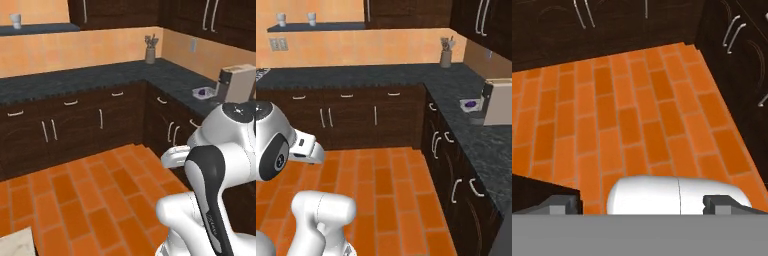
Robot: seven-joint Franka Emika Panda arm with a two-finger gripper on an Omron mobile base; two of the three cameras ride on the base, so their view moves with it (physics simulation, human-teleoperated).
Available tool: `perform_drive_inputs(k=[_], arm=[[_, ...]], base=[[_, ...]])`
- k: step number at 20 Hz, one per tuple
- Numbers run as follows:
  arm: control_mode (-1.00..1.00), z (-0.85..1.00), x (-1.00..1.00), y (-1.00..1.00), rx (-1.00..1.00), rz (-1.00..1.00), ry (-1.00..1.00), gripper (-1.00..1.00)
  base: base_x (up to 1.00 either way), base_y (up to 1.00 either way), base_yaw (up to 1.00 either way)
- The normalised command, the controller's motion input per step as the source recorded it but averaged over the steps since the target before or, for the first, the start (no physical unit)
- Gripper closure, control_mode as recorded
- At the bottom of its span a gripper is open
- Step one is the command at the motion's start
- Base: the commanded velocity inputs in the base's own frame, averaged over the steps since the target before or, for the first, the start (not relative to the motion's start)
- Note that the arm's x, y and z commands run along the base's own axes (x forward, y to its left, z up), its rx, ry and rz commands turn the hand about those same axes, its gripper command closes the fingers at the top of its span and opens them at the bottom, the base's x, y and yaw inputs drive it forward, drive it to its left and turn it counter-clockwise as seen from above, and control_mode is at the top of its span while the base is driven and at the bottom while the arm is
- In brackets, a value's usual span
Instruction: Take the meat container that has the shrimp and place it on the second highest rack of the freezer. Then take the vegetable container that has the eggplant and lemon wedge and place it on the highest rack of the freezer.
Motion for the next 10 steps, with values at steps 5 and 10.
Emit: perform_drive_inputs(k=[5, 10], arm=[[1.0, 0.0, 0.0, 0.0, 0.0, 0.0, 0.0, -1.0], [1.0, 0.0, 0.0, 0.0, 0.0, 0.0, 0.0, -1.0]], base=[[1.0, -0.01, -0.01], [0.96, -0.12, -0.31]])
